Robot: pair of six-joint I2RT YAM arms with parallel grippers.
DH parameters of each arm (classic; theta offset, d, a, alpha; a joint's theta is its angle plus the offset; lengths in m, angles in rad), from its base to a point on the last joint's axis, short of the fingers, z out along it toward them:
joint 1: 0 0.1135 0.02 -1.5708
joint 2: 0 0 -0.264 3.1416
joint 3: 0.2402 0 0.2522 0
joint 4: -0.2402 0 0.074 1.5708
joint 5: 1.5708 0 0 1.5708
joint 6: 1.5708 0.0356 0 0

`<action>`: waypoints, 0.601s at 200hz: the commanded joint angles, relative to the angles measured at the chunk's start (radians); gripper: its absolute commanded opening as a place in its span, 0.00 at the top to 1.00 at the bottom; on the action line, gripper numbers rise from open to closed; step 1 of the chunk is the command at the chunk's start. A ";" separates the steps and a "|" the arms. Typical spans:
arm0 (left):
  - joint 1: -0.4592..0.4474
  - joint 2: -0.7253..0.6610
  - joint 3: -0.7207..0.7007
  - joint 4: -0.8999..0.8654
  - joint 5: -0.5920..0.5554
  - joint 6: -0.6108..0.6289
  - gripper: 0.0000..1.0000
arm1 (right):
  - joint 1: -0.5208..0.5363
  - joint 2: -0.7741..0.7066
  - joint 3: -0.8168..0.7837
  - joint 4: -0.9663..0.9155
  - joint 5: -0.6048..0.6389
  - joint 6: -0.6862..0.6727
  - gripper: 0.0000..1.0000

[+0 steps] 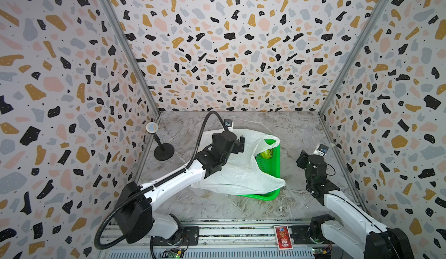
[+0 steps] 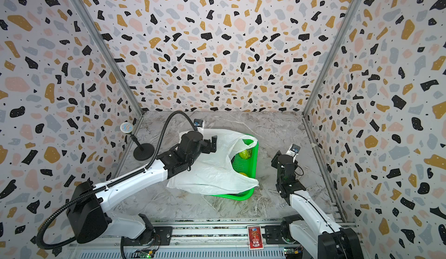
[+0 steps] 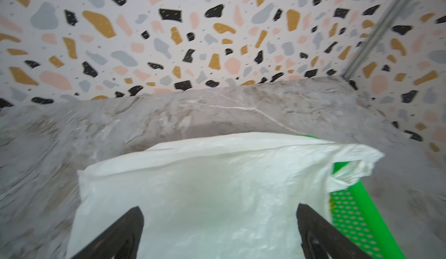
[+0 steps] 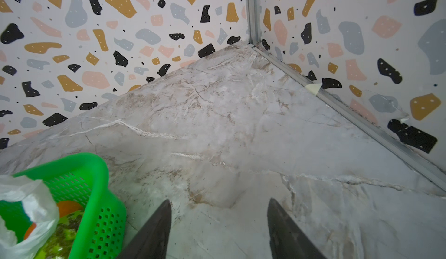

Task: Place the fruits into the plastic bag
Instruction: Pick up the plastic bag from the bin.

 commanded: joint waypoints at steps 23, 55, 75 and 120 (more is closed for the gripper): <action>-0.156 0.252 0.317 -0.361 -0.062 0.009 0.00 | 0.000 0.026 0.038 -0.051 -0.003 0.031 0.35; -0.209 0.383 0.466 -0.523 -0.087 0.036 0.00 | 0.000 -0.006 0.013 -0.038 0.015 0.029 0.35; -0.228 0.457 0.534 -0.627 -0.119 0.050 0.01 | 0.000 -0.013 0.002 -0.031 0.014 0.031 0.35; -0.239 0.542 0.607 -0.745 -0.203 0.011 0.00 | 0.000 -0.020 -0.001 -0.025 0.014 0.030 0.35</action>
